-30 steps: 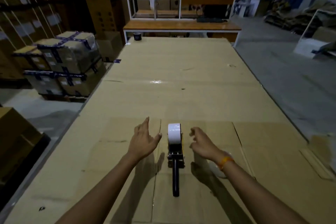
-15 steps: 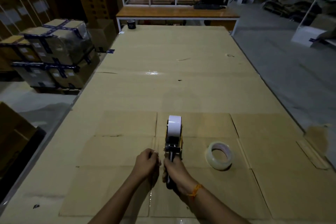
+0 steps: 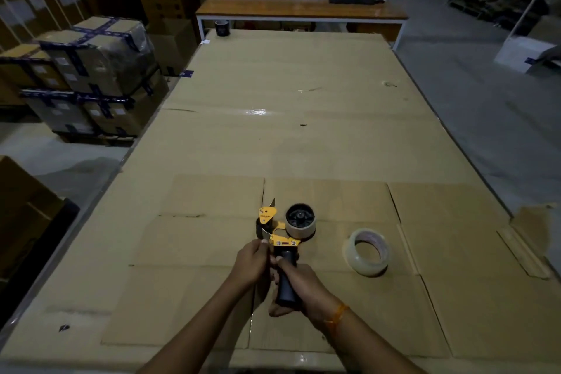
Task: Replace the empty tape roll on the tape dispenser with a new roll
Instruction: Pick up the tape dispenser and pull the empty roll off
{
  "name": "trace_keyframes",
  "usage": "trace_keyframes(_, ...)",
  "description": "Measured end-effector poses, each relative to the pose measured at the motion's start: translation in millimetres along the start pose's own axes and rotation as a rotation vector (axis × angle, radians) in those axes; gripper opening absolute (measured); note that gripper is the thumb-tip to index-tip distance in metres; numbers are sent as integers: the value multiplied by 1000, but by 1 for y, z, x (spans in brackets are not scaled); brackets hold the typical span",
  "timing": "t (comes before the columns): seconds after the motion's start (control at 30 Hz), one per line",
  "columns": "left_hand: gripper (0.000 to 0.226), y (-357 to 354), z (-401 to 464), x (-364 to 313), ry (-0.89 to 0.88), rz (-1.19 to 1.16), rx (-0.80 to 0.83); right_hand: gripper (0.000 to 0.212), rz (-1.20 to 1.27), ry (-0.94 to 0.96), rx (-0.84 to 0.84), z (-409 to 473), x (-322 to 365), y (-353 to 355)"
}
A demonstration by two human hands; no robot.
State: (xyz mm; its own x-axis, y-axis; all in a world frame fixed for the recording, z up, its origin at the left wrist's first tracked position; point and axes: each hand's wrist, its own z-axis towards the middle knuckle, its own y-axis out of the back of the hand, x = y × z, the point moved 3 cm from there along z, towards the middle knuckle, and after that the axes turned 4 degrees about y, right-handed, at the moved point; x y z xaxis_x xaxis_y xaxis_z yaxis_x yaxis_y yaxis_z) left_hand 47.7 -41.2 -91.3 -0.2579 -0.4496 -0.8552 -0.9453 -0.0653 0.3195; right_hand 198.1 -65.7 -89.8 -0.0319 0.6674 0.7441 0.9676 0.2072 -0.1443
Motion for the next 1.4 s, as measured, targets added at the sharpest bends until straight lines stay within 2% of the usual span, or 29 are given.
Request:
trace_keyframes(0.13,40,3,2,0,-35,72,10,61,-795,191,-13,-12,40,22)
trace_keyframes(0.2,38,4,3,-3,-49,93,18,63,-907,263,-95,-9,60,39)
trace_keyframes(0.3,36,5,4,-8,-65,100,11,42,-1044,466,-413,13,89,65)
trace_keyframes(0.37,36,7,4,-9,-115,139,-69,33,-1031,515,-501,31,108,75)
trace_keyframes(0.47,39,13,10,-18,-210,197,-284,41,-889,358,-414,68,119,85)
trace_keyframes(0.6,30,14,30,-51,-289,330,-235,45,-664,137,-324,99,122,96)
trace_keyframes(0.7,18,11,47,-78,-411,570,-262,31,-553,61,-270,97,126,93)
trace_keyframes(0.77,19,8,59,-97,-455,735,-278,28,-567,25,-254,97,129,94)
trace_keyframes(0.93,46,-5,95,-126,-420,1041,-8,22,-701,28,-243,104,132,97)
trace_keyframes(1.07,52,-16,122,-130,-355,1221,215,33,-810,108,-266,108,130,95)
trace_keyframes(1.2,45,-26,142,-126,-292,1215,370,33,-878,126,-292,111,129,96)
trace_keyframes(1.4,44,-39,171,-113,-226,1222,523,32,-940,35,-274,117,138,97)
